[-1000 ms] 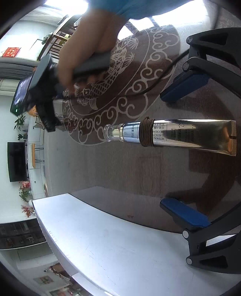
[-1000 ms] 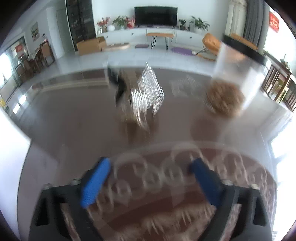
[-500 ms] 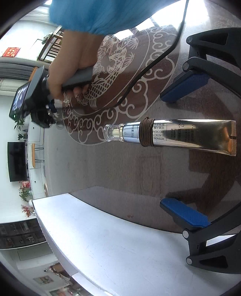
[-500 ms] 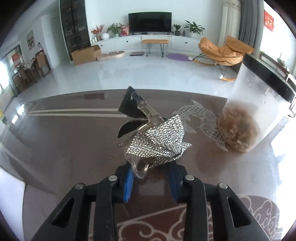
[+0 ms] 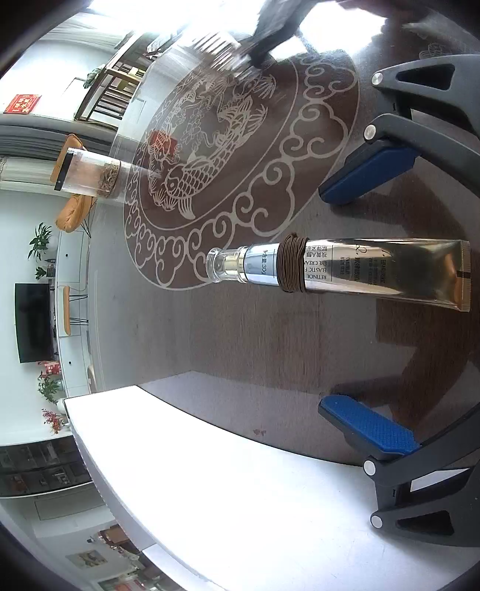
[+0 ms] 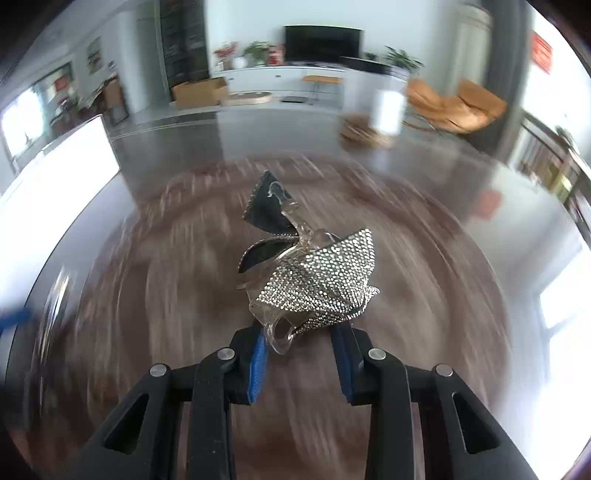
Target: Organize objects
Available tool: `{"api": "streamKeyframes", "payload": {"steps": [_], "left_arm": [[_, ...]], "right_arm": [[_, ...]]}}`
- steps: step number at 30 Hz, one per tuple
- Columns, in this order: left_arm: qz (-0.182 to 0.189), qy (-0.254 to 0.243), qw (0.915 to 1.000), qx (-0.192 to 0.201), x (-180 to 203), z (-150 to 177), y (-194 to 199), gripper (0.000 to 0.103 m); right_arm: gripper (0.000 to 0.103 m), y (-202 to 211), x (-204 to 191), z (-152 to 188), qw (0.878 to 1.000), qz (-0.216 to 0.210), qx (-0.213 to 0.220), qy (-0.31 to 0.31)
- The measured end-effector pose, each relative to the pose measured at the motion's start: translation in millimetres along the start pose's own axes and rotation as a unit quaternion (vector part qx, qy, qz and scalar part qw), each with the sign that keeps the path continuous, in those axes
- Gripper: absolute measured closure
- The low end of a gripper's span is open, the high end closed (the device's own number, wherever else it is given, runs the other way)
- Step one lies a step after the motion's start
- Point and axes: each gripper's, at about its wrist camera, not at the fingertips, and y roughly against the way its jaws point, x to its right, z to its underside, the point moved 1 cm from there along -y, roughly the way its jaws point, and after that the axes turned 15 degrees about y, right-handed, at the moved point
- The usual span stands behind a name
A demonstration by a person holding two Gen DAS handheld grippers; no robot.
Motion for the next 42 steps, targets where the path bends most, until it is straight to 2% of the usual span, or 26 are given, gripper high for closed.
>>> {"api": "streamKeyframes", "payload": {"steps": [4, 5, 7, 8, 9, 10, 11, 13, 14, 15, 16, 17, 19, 21, 25, 30, 32, 33, 34, 35, 36, 37, 38, 42], "left_arm": [[0.0, 0.0, 1.0, 0.0, -0.2, 0.0, 0.0, 0.0], [0.0, 0.0, 1.0, 0.0, -0.2, 0.1, -0.1, 0.0], [0.0, 0.0, 1.0, 0.0, -0.3, 0.0, -0.3, 0.0], [0.0, 0.0, 1.0, 0.0, -0.3, -0.1, -0.4, 0.0], [0.0, 0.0, 1.0, 0.0, -0.3, -0.1, -0.5, 0.0], [0.0, 0.0, 1.0, 0.0, -0.2, 0.0, -0.6, 0.0], [0.0, 0.0, 1.0, 0.0, -0.2, 0.0, -0.6, 0.0], [0.0, 0.0, 1.0, 0.0, -0.1, 0.1, -0.8, 0.0], [0.0, 0.0, 1.0, 0.0, 0.1, 0.0, -0.7, 0.0], [0.0, 0.0, 1.0, 0.0, 0.1, 0.1, -0.8, 0.0], [0.0, 0.0, 1.0, 0.0, 1.7, -1.0, -2.1, 0.0], [0.0, 0.0, 1.0, 0.0, 2.1, -1.3, -2.4, 0.0], [0.0, 0.0, 1.0, 0.0, 1.9, -1.3, -2.2, 0.0], [0.0, 0.0, 1.0, 0.0, 1.9, -1.1, -2.2, 0.0], [0.0, 0.0, 1.0, 0.0, 1.7, -0.9, -2.3, 0.0], [0.0, 0.0, 1.0, 0.0, 1.5, -0.7, -2.3, 0.0], [0.0, 0.0, 1.0, 0.0, 1.5, -0.7, -2.2, 0.0], [0.0, 0.0, 1.0, 0.0, 1.5, -0.6, -2.3, 0.0], [0.0, 0.0, 1.0, 0.0, 1.4, -0.6, -2.3, 0.0], [0.0, 0.0, 1.0, 0.0, 1.4, -0.6, -2.2, 0.0], [0.0, 0.0, 1.0, 0.0, 1.5, -0.7, -2.3, 0.0], [0.0, 0.0, 1.0, 0.0, 1.7, -0.8, -2.4, 0.0], [0.0, 0.0, 1.0, 0.001, 1.9, -0.8, -2.4, 0.0], [0.0, 0.001, 1.0, 0.001, 2.3, -1.3, -2.7, 0.0]], "right_arm": [[0.071, 56.6, 4.9, 72.8, 0.998, 0.019, -0.003, -0.055], [0.071, 66.8, 8.1, 85.1, 0.997, 0.01, 0.004, -0.077], [0.071, 87.5, 12.8, 108.4, 0.989, -0.042, 0.032, -0.137], [0.071, 93.4, 18.7, 118.4, 0.98, -0.076, 0.052, -0.178], [0.069, 96.4, 33.3, 138.0, 0.945, -0.16, 0.09, -0.271], [0.067, 95.3, 42.2, 149.9, 0.907, -0.223, 0.112, -0.339], [0.058, 91.5, 50.6, 165.6, 0.866, -0.267, 0.129, -0.402], [0.046, 90.5, 60.6, 183.3, 0.821, -0.302, 0.166, -0.455], [0.041, 95.1, 63.4, 187.3, 0.818, -0.3, 0.181, -0.457], [0.028, 100.0, 64.2, 187.3, 0.823, -0.293, 0.186, -0.451], [0.014, 107.6, 64.7, 182.9, 0.833, -0.28, 0.192, -0.436], [0.009, 113.6, 63.9, 179.9, 0.845, -0.266, 0.194, -0.422], [0.006, 131.1, 57.0, 170.3, 0.889, -0.202, 0.183, -0.367], [0.006, 134.2, 44.5, 154.7, 0.921, -0.174, 0.161, -0.31], [0.006, 132.3, 24.1, 147.3, 0.947, -0.139, 0.12, -0.262], [0.006, 120.1, 28.3, 148.5, 0.96, -0.065, 0.069, -0.263], [0.006, 119.2, 39.0, 150.5, 0.95, -0.083, 0.085, -0.289], [0.006, 116.9, 46.4, 146.7, 0.938, -0.121, 0.11, -0.305], [0.005, 113.4, 52.1, 140.2, 0.932, -0.141, 0.126, -0.309], [0.004, 110.4, 59.2, 135.0, 0.933, -0.138, 0.13, -0.306], [0.004, 105.9, 65.9, 130.1, 0.939, -0.122, 0.118, -0.298], [0.004, 97.1, 70.6, 120.3, 0.949, -0.097, 0.093, -0.285], [0.004, 89.7, 74.2, 113.6, 0.954, -0.085, 0.075, -0.279], [0.004, 102.7, 70.2, 115.9, 0.955, -0.072, 0.072, -0.279]]}}
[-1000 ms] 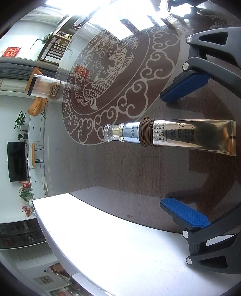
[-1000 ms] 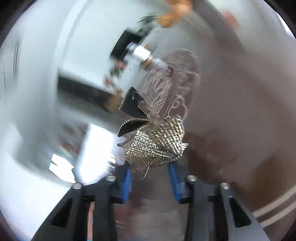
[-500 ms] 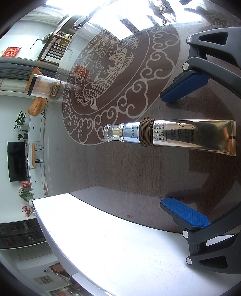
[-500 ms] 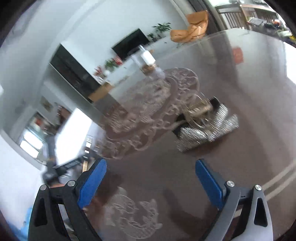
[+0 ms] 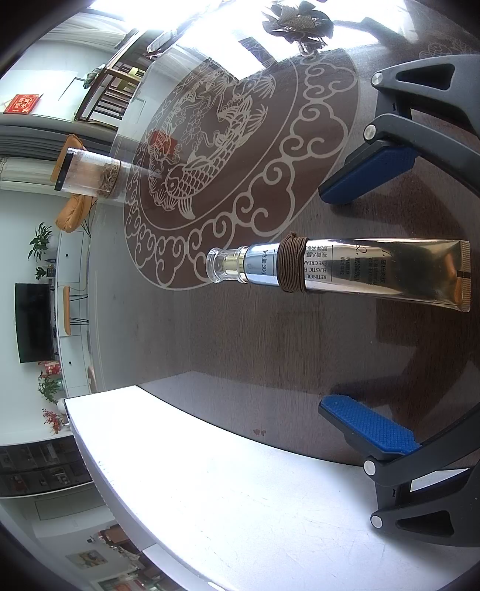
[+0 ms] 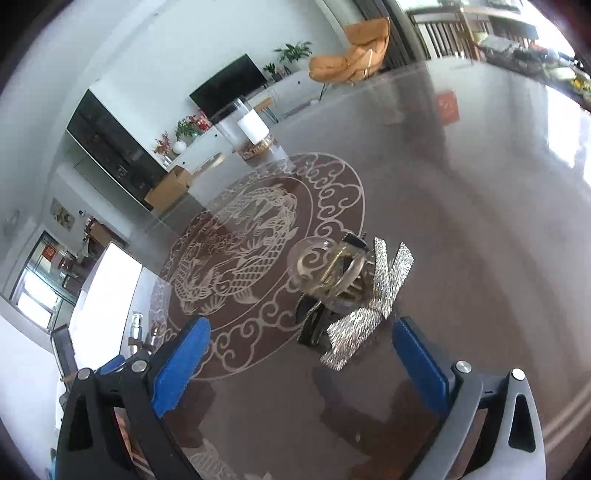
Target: Organize objects
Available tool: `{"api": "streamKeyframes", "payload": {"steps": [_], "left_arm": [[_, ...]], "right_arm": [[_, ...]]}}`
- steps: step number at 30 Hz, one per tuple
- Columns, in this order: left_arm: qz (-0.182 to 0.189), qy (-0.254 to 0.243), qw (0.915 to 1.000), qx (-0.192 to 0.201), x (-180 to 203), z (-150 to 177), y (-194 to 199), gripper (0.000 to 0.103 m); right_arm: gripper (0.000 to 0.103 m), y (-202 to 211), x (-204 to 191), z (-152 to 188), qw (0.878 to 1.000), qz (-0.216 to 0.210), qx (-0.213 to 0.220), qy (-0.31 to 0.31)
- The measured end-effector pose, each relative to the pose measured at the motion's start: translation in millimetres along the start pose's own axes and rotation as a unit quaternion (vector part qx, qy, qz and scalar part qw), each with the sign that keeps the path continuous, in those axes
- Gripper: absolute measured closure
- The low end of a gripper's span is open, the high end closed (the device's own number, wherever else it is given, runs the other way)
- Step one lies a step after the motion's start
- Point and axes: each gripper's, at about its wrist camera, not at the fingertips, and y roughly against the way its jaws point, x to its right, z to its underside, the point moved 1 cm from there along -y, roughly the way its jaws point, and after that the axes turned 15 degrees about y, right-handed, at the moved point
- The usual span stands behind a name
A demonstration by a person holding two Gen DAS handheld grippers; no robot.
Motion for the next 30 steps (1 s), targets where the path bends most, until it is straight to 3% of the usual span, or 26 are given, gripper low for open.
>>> {"api": "streamKeyframes", "payload": {"steps": [2, 5, 9, 12, 25, 26, 28, 30], "left_arm": [[-0.001, -0.001, 1.0, 0.0, -0.1, 0.0, -0.5, 0.0], [-0.001, -0.001, 1.0, -0.001, -0.3, -1.3, -0.9, 0.0], [0.0, -0.001, 1.0, -0.001, -0.5, -1.3, -0.9, 0.0], [0.0, -0.001, 1.0, -0.001, -0.5, -1.1, -0.6, 0.0], [0.0, -0.001, 1.0, -0.001, -2.8, -0.2, 1.6, 0.0], [0.0, -0.001, 1.0, -0.001, -2.8, -0.2, 1.6, 0.0], [0.0, -0.001, 1.0, -0.001, -3.2, -0.2, 1.6, 0.0], [0.001, -0.001, 1.0, -0.001, -3.3, -0.5, 1.5, 0.0]], "right_arm": [[0.004, 7.2, -10.3, 12.2, 0.999, 0.04, -0.004, 0.02], [0.003, -14.3, -23.9, 19.3, 0.991, 0.102, -0.053, 0.07], [0.0, -32.3, -27.4, 0.6, 0.983, 0.148, -0.072, 0.088], [0.0, -52.0, -37.0, -8.5, 0.967, 0.193, -0.107, 0.126], [0.002, -51.1, -30.3, -9.0, 0.969, 0.188, -0.099, 0.128], [0.011, -51.5, -29.3, -11.2, 0.969, 0.187, -0.097, 0.129], [0.04, -49.0, -35.3, -12.7, 0.969, 0.175, -0.082, 0.153], [0.048, -49.2, -44.2, -12.8, 0.968, 0.153, -0.075, 0.183]]}}
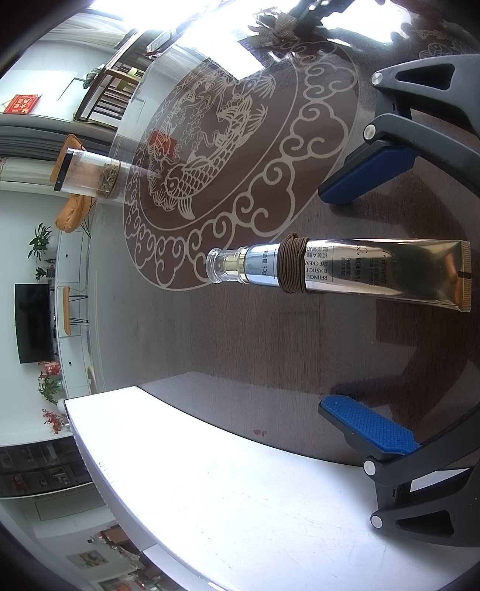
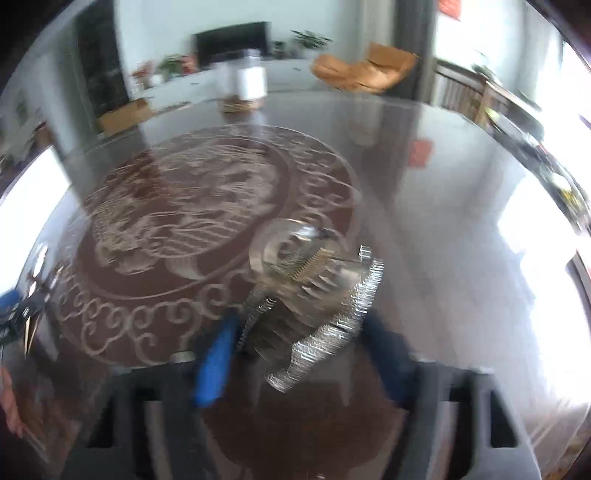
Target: Organize objects
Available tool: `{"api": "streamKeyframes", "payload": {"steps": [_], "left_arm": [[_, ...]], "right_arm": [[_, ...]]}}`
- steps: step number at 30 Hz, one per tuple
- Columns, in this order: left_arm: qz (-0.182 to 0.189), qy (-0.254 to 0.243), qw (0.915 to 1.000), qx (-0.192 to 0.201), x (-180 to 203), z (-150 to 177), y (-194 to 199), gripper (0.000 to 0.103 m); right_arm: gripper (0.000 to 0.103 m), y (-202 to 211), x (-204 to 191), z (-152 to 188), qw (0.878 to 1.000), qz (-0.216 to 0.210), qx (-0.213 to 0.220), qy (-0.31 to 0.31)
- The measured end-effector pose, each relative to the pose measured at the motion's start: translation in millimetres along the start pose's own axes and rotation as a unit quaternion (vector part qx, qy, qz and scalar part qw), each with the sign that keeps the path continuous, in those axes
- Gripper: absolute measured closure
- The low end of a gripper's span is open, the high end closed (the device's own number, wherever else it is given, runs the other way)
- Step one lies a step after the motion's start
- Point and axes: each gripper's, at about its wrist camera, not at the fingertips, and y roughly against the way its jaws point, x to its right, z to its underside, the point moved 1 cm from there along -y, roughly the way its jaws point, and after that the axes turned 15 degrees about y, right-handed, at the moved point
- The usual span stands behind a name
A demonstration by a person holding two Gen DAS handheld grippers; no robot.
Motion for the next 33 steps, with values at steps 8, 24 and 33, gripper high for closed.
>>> {"api": "streamKeyframes", "payload": {"steps": [8, 24, 33], "left_arm": [[0.025, -0.046, 0.998, -0.035, 1.5, 12.9, 8.7, 0.0], [0.044, -0.082, 0.9951, -0.032, 22.9, 3.8, 16.7, 0.077], [0.079, -0.06, 0.9948, -0.021, 7.4, 47.7, 46.2, 0.077]], "right_arm": [[0.048, 11.4, -35.3, 4.7, 0.989, -0.09, 0.031, 0.115], [0.0, -1.6, -39.3, 8.4, 0.989, -0.086, 0.002, 0.118], [0.02, 1.6, -35.7, 5.9, 0.992, -0.075, -0.004, 0.102]]}}
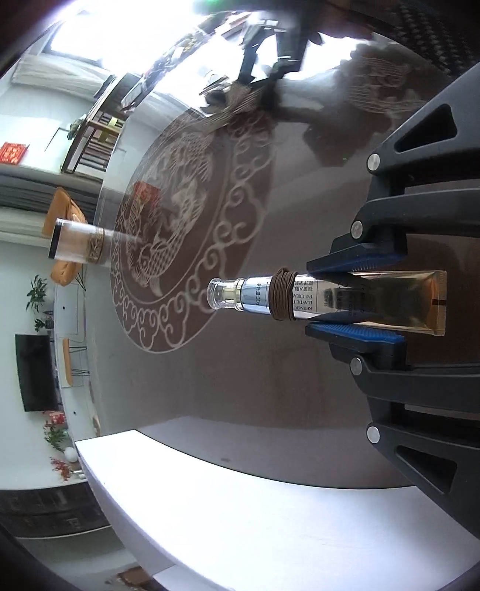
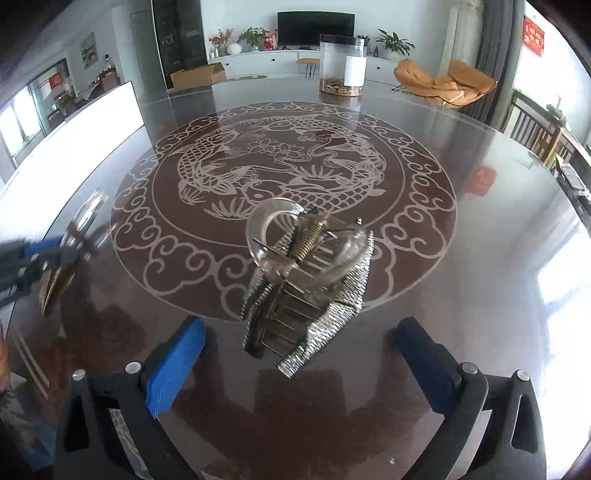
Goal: Organize objects
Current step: 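Lift the ornament with the right gripper while the left lifts the gold tube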
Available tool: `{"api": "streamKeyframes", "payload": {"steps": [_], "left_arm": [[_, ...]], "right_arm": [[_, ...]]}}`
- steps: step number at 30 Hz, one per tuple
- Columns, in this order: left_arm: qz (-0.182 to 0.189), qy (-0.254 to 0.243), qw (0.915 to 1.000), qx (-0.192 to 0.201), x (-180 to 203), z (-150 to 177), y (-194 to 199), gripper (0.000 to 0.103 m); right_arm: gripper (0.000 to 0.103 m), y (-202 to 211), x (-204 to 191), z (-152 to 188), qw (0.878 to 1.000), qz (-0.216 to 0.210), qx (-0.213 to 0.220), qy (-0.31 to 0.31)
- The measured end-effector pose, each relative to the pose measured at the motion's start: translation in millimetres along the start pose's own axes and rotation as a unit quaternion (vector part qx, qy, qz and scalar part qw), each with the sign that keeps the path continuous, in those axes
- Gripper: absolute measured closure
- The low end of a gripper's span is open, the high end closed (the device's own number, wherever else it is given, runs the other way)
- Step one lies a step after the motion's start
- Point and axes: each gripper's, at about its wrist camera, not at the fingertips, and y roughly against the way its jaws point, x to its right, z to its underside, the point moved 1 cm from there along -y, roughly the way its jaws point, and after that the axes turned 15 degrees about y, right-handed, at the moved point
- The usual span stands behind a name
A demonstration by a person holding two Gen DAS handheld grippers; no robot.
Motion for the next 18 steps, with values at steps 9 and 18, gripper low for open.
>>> {"api": "streamKeyframes", "payload": {"steps": [9, 18], "left_arm": [[0.045, 0.011, 0.9989, 0.01, -2.9, 21.5, 15.1, 0.077], [0.066, 0.012, 0.9977, 0.006, -8.8, 29.1, 20.9, 0.077]], "right_arm": [[0.07, 24.7, 14.8, 0.2, 0.998, -0.017, -0.006, -0.059], [0.069, 42.0, -24.1, 24.6, 0.999, -0.034, -0.027, -0.015]]}}
